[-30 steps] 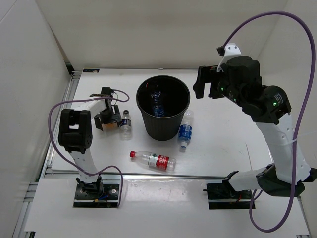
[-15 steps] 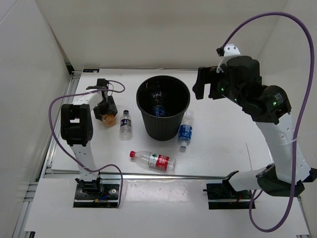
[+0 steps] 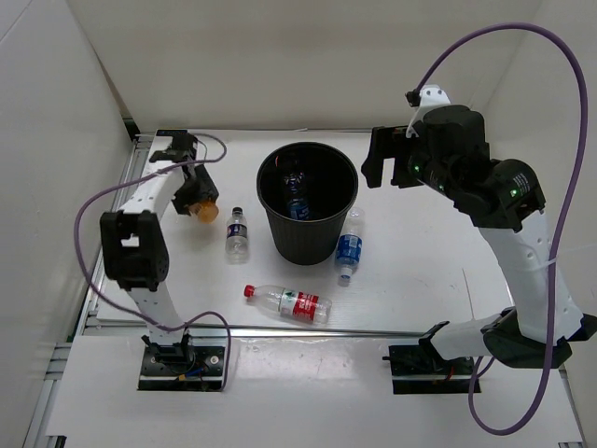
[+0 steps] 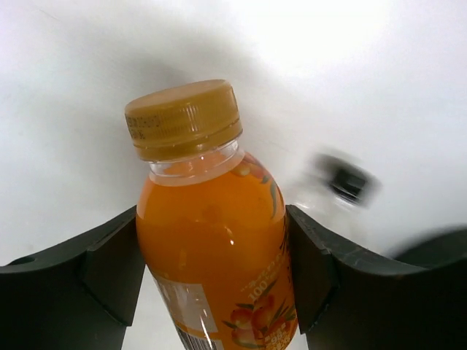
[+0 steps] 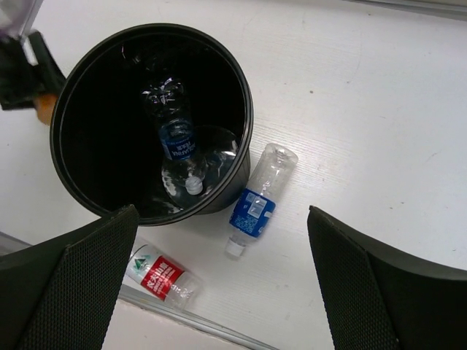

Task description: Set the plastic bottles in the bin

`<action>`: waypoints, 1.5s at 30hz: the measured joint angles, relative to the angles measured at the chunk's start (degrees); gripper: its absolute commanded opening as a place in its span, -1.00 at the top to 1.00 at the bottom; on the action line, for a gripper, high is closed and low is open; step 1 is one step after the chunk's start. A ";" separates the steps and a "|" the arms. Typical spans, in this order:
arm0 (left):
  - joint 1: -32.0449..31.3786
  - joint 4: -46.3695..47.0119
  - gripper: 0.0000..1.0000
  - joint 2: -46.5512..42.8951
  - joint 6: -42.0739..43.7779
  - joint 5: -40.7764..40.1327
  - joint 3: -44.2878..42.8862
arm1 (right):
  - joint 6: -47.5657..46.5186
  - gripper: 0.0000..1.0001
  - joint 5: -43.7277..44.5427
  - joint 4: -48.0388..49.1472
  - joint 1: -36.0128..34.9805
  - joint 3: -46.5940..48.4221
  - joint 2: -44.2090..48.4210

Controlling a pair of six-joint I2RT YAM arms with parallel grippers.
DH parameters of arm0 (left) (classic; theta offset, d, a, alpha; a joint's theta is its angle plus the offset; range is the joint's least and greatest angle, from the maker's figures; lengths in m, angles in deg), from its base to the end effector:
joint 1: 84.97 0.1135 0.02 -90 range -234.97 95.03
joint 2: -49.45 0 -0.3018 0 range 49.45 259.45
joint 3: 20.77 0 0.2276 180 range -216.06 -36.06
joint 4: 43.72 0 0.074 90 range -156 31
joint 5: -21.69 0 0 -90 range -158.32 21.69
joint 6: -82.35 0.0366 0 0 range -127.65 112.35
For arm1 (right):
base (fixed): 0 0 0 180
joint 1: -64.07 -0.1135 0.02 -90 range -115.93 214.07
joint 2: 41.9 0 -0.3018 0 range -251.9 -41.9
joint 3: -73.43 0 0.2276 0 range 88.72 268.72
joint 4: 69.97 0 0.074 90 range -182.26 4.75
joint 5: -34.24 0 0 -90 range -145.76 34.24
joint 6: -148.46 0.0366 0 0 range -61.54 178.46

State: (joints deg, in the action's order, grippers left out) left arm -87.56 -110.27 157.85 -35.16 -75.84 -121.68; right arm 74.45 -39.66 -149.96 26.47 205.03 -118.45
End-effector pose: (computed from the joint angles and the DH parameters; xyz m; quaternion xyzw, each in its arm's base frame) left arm 0.3711 -0.0120 0.2642 -0.2221 0.9629 0.0268 0.1507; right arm 0.1481 0.1013 0.5475 -0.0825 0.8341 0.1346 0.5285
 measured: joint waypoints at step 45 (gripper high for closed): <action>-26.71 -16.87 -1.00 -34.12 -6.78 -10.01 -15.98 | 22.67 -1.00 -18.34 20.44 19.54 -44.87 -13.44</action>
State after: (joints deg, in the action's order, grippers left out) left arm -114.27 -127.14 123.74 -41.94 -85.86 -137.66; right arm 97.12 -58.00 -129.53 46.01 160.16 -131.90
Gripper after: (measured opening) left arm 0.998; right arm 0.998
